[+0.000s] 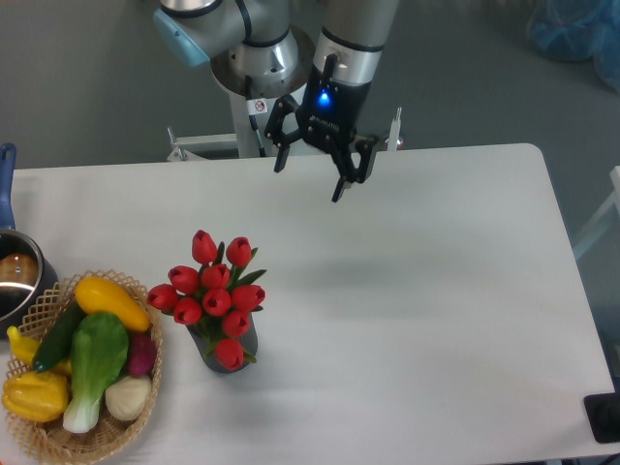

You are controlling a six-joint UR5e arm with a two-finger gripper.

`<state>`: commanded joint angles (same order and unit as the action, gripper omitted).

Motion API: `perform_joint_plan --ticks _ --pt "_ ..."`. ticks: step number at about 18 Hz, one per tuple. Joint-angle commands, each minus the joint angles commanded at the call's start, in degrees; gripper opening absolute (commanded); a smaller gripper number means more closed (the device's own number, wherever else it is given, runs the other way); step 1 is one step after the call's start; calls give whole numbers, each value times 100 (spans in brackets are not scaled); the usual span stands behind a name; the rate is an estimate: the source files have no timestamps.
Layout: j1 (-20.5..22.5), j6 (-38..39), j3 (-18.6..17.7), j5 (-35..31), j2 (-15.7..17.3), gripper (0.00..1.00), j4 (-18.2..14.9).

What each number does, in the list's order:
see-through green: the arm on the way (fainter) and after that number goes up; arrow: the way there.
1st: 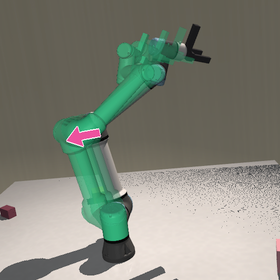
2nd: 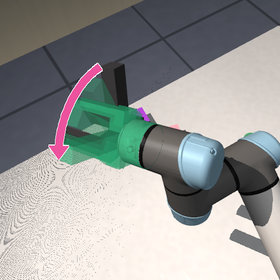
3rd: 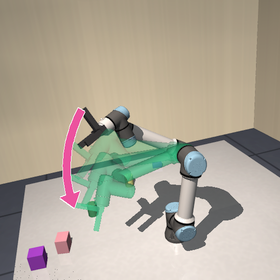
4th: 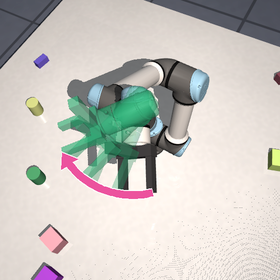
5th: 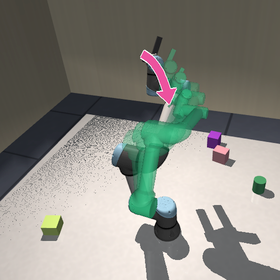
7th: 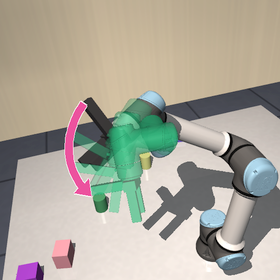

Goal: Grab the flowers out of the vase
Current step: 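Move the open gripper down toward the red tulip stems above the vase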

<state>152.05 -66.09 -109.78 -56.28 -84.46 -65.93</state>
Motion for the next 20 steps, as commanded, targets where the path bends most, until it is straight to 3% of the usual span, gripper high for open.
perform_joint_plan --ticks 10,14,20 --pt "-149 -44 123 152 -632 100 115" --pt "-351 9 316 248 -1098 100 580" --pt "-422 140 325 521 -1081 100 616"
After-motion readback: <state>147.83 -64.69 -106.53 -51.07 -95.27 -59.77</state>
